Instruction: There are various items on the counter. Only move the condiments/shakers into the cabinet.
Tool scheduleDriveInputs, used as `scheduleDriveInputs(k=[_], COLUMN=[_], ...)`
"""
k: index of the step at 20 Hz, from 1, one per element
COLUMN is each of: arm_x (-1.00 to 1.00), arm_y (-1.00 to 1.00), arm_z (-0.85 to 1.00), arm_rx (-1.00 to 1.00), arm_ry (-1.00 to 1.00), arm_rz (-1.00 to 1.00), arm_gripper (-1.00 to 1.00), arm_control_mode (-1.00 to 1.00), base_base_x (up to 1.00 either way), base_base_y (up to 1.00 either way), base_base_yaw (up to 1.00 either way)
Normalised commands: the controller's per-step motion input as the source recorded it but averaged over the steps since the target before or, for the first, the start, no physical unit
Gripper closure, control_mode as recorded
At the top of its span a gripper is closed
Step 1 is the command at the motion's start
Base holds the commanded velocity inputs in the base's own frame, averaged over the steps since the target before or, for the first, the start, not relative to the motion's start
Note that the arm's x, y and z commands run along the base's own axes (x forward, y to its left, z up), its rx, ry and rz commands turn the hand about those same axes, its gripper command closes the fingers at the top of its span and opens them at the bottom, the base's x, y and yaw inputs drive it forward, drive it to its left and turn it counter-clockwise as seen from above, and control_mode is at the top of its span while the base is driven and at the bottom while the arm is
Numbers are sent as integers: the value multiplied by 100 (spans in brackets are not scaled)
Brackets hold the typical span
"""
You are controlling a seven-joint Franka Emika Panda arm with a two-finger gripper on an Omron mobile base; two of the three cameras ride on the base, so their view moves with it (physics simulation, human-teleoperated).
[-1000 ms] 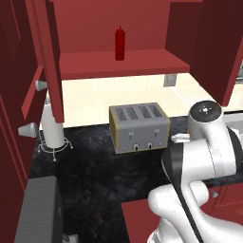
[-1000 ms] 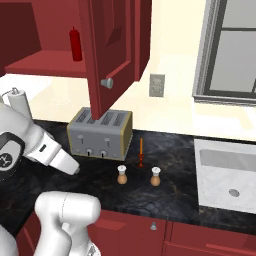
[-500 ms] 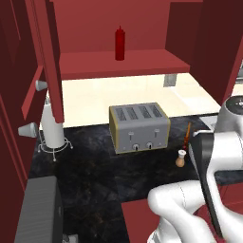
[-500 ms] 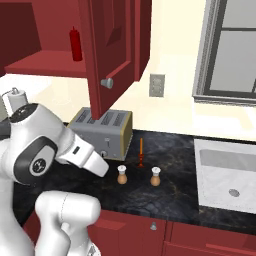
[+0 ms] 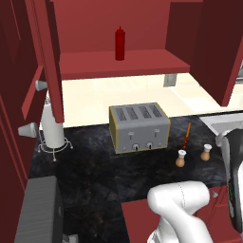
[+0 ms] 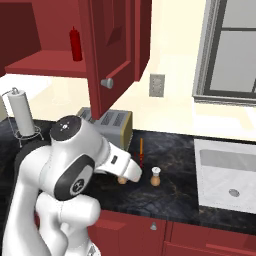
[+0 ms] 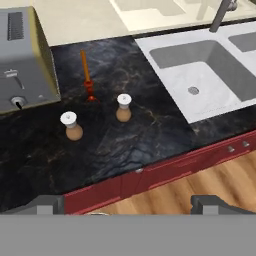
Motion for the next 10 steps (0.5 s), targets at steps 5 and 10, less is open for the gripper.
scheduleDriveInputs(k=[5, 10], arm_x=[0, 15], arm_y=[-63, -29], arm_z=[-15, -13], arm_rx=[0, 1], arm_ry=[-8, -4], arm_rz=[22, 12], arm_gripper=[-100, -100], arm_control_mode=[-100, -100], base_base_x=[0, 0], base_base_y=[0, 0], base_base_yaw=[0, 0])
